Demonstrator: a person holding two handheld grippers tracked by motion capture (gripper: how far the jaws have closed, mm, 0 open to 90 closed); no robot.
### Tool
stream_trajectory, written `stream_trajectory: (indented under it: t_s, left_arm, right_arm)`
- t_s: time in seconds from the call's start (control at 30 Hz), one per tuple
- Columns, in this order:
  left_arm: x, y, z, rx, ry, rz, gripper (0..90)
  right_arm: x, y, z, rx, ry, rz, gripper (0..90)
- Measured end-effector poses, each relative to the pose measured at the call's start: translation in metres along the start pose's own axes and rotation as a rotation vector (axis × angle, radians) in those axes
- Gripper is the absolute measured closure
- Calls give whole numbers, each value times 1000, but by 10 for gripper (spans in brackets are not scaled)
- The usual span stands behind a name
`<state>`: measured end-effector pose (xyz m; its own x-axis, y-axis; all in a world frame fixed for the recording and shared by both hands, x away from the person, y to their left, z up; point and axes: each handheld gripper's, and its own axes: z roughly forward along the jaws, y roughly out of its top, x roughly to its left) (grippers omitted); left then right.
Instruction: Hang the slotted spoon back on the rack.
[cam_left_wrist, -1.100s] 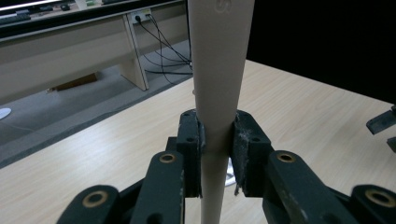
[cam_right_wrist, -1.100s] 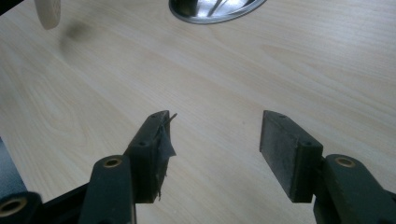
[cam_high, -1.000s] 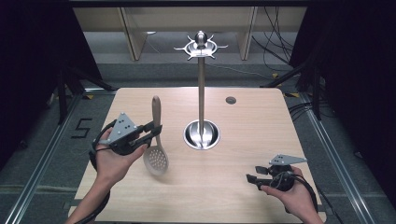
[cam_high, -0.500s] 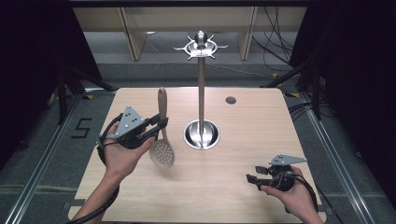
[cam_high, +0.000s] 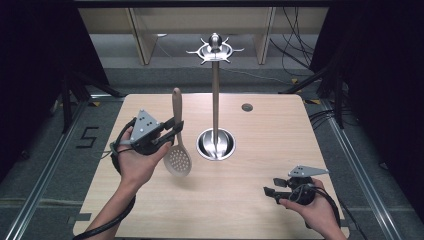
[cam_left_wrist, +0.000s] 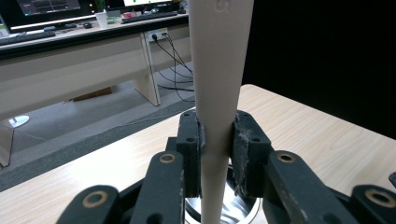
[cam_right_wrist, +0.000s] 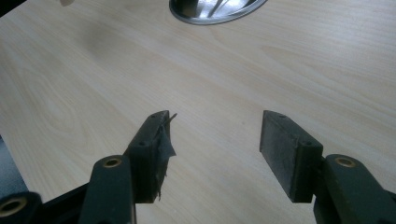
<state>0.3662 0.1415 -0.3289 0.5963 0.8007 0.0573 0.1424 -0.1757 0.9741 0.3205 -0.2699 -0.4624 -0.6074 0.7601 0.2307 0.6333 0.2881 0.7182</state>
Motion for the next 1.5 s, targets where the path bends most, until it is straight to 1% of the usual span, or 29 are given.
stream_trajectory:
  t_s: [0.03, 0.07, 0.1, 0.13, 0.17, 0.2, 0.23, 0.27, 0.3, 0.33, 0.43, 0.47, 0.5, 0.53, 0.63, 0.67, 0.7, 0.73, 0.77, 0.8, 0.83, 0.9, 1.23, 1.37, 1.5]
  left_arm:
    - [0, 0, 1, 0, 2, -2, 739]
    - [-2, 0, 1, 6, 1, -20, 739]
    - [-2, 1, 2, 3, 0, -19, 739]
    - [-3, 1, 2, 9, 3, -30, 739]
    - [-3, 2, 3, 1, 2, -19, 739]
    - [-3, 3, 4, -1, 3, -20, 739]
    - [-2, 4, 5, -9, 6, -2, 739]
    - [-4, 4, 5, 0, 7, -20, 739]
    - [-4, 4, 6, -1, 8, -23, 739]
    - [-3, 5, 7, -9, 9, -6, 739]
    - [-4, 6, 9, -8, 12, -10, 739]
    - [-4, 6, 10, -11, 13, -14, 739]
    - [-6, 6, 9, 1, 16, -43, 739]
    - [-4, 7, 11, -13, 16, -11, 739]
    - [-4, 8, 11, -13, 16, -11, 739]
    - [-5, 8, 11, -5, 17, -27, 739]
    - [-5, 8, 11, -5, 17, -26, 739]
    - [-4, 9, 11, -13, 17, -7, 739]
    - [-5, 9, 12, -14, 17, -8, 739]
    - [-6, 9, 11, -4, 27, -26, 739]
    - [-6, 10, 12, -6, 17, -23, 739]
    - [-6, 11, 12, -7, 13, -22, 739]
    - [-8, 19, 17, -9, 10, -8, 739]
    - [-9, 21, 20, -4, 8, -7, 739]
    - [-9, 22, 22, -3, 5, -5, 738]
  right_arm:
    - [0, 0, 0, 0, -1, 0, 439]
    - [0, 0, 0, 3, 7, 2, 439]
    - [0, 0, 0, 3, 7, 2, 439]
    - [0, 0, 0, 0, 0, 1, 438]
    - [0, 0, 0, 0, 0, 1, 438]
    - [0, 0, 0, 3, 8, 2, 438]
    - [0, 0, 0, 2, 9, 2, 439]
    - [0, 0, 0, 1, 10, 2, 438]
    - [0, 0, 0, 1, 8, 1, 438]
    - [0, 0, 0, 1, 9, 1, 438]
    - [0, 0, 0, 1, 9, 1, 439]
    - [0, 0, 0, 0, 9, 2, 438]
    - [0, 0, 0, 0, 10, 1, 438]
    - [0, 0, 0, 0, 11, 1, 438]
    - [0, 0, 0, 0, 11, 1, 438]
    - [0, 0, 0, 0, 11, 2, 438]
    - [0, 0, 0, 0, 11, 2, 438]
    - [0, 0, 0, 0, 11, 2, 438]
    - [0, 0, 0, 0, 11, 1, 438]
    - [0, 0, 0, 0, 10, 1, 438]
    - [0, 0, 0, 1, 9, 1, 438]
    - [0, 0, 0, 1, 9, 1, 439]
    - [0, 0, 0, 0, 11, 2, 438]
    - [0, 0, 0, -2, 3, 1, 438]
    - [0, 0, 0, 1, 12, 2, 438]
